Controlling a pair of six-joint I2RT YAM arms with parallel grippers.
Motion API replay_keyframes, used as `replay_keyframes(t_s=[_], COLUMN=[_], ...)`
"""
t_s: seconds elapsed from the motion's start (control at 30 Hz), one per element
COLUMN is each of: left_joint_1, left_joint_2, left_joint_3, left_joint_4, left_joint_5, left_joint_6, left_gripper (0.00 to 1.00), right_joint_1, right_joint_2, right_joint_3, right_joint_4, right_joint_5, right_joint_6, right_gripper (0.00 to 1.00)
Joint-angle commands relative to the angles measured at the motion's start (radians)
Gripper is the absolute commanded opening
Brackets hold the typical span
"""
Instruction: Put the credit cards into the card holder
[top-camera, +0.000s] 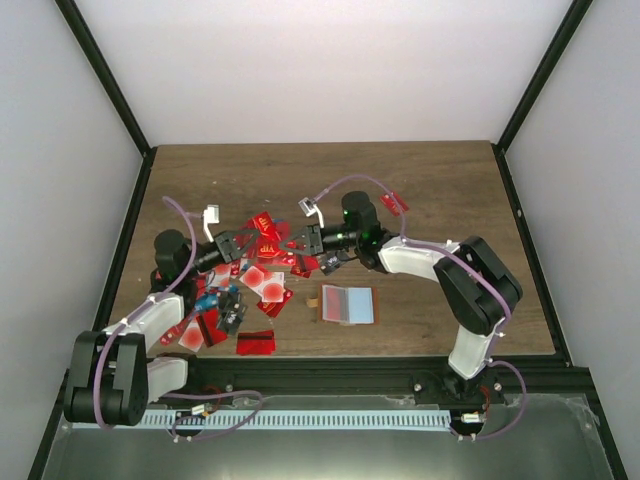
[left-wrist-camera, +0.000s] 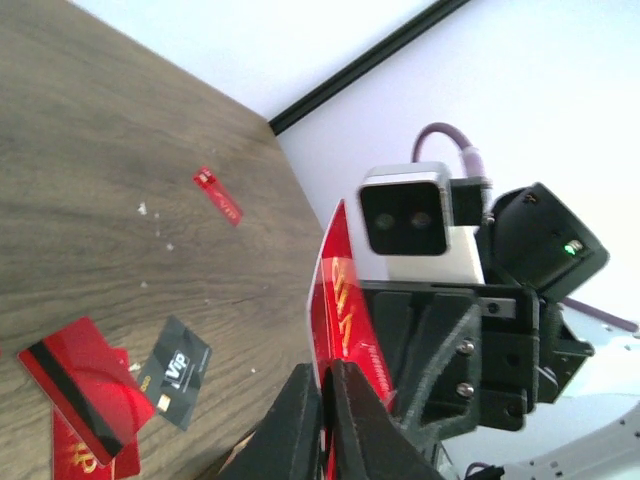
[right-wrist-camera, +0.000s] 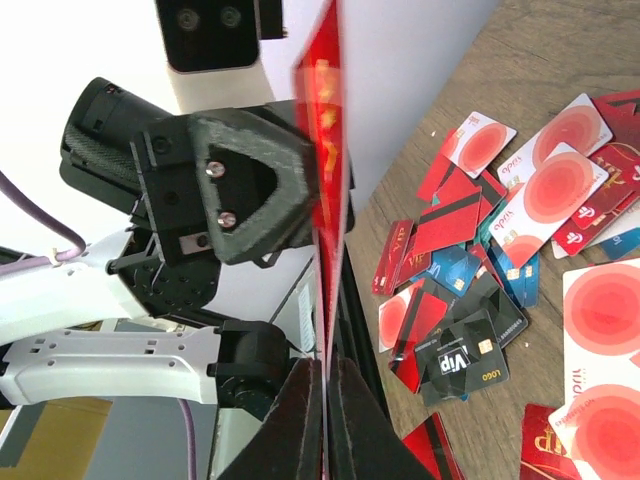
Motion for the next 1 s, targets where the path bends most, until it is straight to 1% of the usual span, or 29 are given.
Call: replay_keyframes(t_s=[0.0, 0.07, 0.13, 0.2, 0.27, 0.33, 0.43, 0.47, 0.53, 0.63, 0.7, 0.8, 0.87, 0.97], left_joint_1=[-0.009, -0.01, -0.01, -0.009, -0.011, -0.011, -0.013, -0.013, -0.016, -0.027, -0.042, -0.109, -0.175, -0.293], left_joint_2=[0.01, -0.002, -0.038, -0.105, -0.172, -0.229, -0.275, -0.278, -0.277, -0.287, -0.309, -0.348, -0.363, -0.353], left_joint_3=[-0.009, -0.009, -0.007, 0.01, 0.046, 0.076, 0.098, 0.102, 0.111, 0.13, 0.145, 0.168, 0.178, 0.183], left_joint_4=[0.11, 0.109, 0.061, -0.059, -0.231, -0.38, -0.501, -0.525, -0.57, -0.65, -0.705, -0.783, -0.817, -0.825], left_joint_5=[0.025, 0.017, -0.013, -0.071, -0.153, -0.246, -0.323, -0.331, -0.342, -0.36, -0.373, -0.404, -0.428, -0.453], left_joint_6=[-0.032, -0.035, -0.021, 0.029, 0.118, 0.199, 0.269, 0.283, 0.303, 0.334, 0.341, 0.326, 0.298, 0.241], left_gripper=[0.04, 0.04, 0.04, 0.04, 0.04, 0.04, 0.04, 0.04, 0.04, 0.04, 0.04, 0.04, 0.04, 0.04], right_joint_1=[0.002, 0.003, 0.001, 0.001, 0.001, 0.001, 0.0, 0.001, 0.001, 0.0, -0.003, -0.013, -0.021, -0.046], right_joint_2=[-0.005, -0.007, -0.009, -0.002, 0.018, 0.053, 0.119, 0.139, 0.172, 0.188, 0.162, 0.086, 0.011, -0.121], right_joint_3=[-0.004, 0.002, 0.018, 0.023, 0.02, 0.019, 0.032, 0.043, 0.067, 0.108, 0.114, 0.088, 0.041, -0.062], right_joint_4=[0.04, 0.002, -0.099, -0.184, -0.222, -0.227, -0.215, -0.218, -0.241, -0.338, -0.407, -0.495, -0.545, -0.597], right_joint_5=[-0.047, -0.032, 0.023, 0.082, 0.117, 0.136, 0.134, 0.133, 0.146, 0.209, 0.279, 0.392, 0.47, 0.568], right_joint_6=[0.002, -0.022, -0.078, -0.127, -0.148, -0.153, -0.151, -0.151, -0.161, -0.204, -0.238, -0.268, -0.281, -0.265], right_gripper=[0.01, 0.01, 0.01, 0.03, 0.06, 0.1, 0.18, 0.2, 0.28, 0.39, 0.45, 0.52, 0.55, 0.56])
